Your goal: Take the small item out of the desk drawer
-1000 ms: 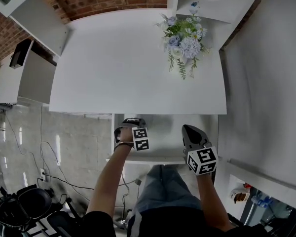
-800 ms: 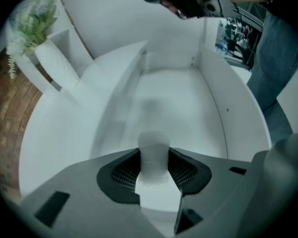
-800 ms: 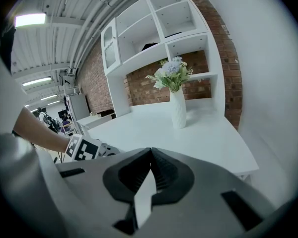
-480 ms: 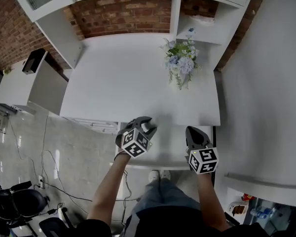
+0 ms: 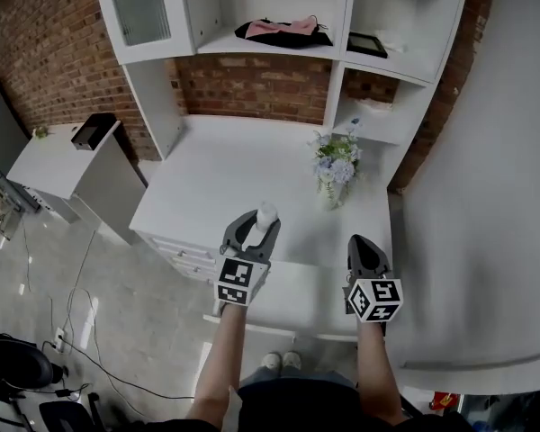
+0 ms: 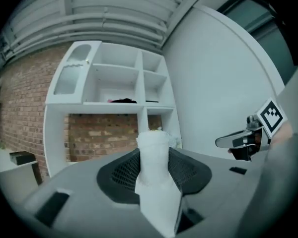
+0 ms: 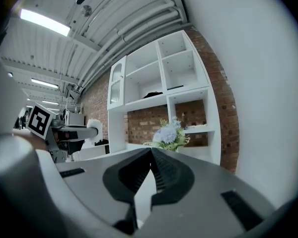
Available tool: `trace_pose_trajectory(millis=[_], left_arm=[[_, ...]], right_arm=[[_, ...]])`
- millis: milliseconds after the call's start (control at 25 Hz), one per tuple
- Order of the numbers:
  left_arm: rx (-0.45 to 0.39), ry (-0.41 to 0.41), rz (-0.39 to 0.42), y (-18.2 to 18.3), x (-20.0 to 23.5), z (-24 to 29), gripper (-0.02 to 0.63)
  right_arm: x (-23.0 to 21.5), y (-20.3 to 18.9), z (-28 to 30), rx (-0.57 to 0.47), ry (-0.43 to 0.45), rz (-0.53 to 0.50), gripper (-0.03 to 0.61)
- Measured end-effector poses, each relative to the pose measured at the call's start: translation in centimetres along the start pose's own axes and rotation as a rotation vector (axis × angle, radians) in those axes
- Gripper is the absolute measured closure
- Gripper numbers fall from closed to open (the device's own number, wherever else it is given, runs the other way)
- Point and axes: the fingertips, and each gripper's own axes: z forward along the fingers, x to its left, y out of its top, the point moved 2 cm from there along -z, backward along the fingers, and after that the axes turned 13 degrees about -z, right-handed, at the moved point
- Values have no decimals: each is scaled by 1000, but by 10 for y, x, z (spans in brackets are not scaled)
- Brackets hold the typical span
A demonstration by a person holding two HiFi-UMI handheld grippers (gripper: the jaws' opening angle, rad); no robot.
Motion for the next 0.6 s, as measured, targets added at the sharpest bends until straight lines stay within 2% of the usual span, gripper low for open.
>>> trace_pose_trajectory(millis=[200, 320, 600], left_arm=[[-46, 77, -83, -2, 1, -20, 451], [-28, 102, -88, -12, 5, -27, 451], [-9, 104, -115, -16, 8, -28, 451]], right_arm=[[5, 13, -1, -41, -3, -7, 581], [9, 7, -3, -41, -5, 1, 581], [17, 2, -7, -23, 27, -13, 581]])
